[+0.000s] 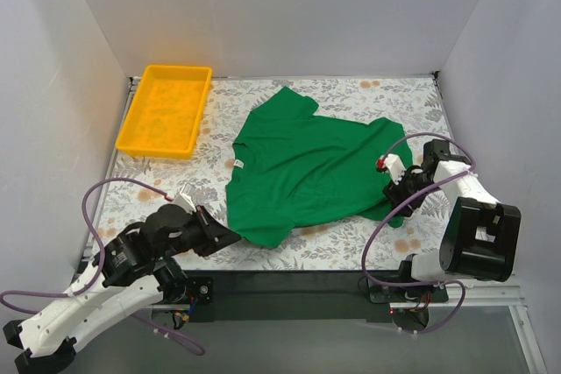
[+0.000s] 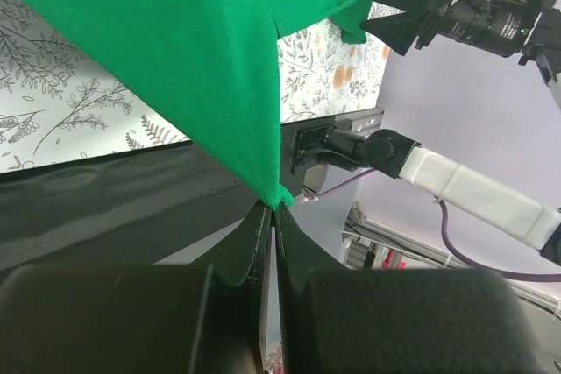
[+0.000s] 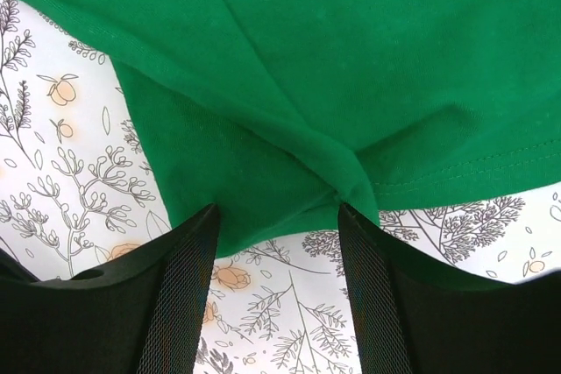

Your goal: Fold and stack the t-shirts

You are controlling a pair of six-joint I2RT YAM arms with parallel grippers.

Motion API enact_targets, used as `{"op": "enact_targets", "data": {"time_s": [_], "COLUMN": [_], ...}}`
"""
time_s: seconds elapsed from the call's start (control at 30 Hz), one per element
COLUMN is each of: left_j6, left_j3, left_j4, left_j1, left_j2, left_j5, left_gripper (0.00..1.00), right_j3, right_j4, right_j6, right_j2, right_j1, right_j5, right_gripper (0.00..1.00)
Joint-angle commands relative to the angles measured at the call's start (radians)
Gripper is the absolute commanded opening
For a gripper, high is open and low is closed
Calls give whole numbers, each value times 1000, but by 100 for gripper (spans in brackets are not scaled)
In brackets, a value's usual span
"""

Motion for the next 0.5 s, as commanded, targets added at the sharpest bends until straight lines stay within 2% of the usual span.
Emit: {"op": "enact_targets", "data": {"time_s": [0.0,0.23,0.47], "left_j6": [6,1,6], "left_j3": [31,83,92], "left_j4": [-37,-129,-134], "left_j1": [-4,-4,-4], "left_j2": [-8,-26,-22], "left_j5": [-13,-88,-96], "left_gripper": [0,0,0], "right_j3": [61,112,141], "right_j4": [-4,-41,-40], "right_j6": [9,-57,-92], "right_j2": [1,-45,55], "right_j1": [-3,-4,-7], "right_j5": [-22,-36,-1], "right_gripper": [63,67,66]}}
